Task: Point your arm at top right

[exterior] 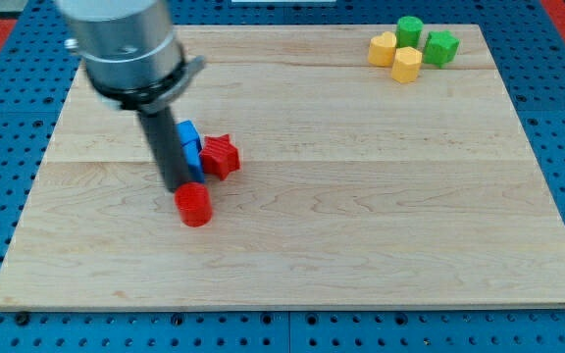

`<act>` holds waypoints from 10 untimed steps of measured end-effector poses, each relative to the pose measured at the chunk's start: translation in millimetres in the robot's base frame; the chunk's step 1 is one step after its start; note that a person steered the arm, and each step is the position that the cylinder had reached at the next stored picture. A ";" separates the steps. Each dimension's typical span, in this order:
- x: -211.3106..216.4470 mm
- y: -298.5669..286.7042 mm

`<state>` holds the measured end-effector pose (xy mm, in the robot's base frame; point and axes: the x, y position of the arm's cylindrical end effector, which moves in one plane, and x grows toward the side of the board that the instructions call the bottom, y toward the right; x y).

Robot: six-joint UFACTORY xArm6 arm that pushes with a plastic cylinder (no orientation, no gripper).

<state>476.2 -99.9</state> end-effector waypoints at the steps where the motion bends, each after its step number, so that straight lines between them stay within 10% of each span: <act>1: -14.9 38.3; 3: -41.6 49.2; 6: -151.5 414.8; 10: -265.3 376.0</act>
<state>210.9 276.0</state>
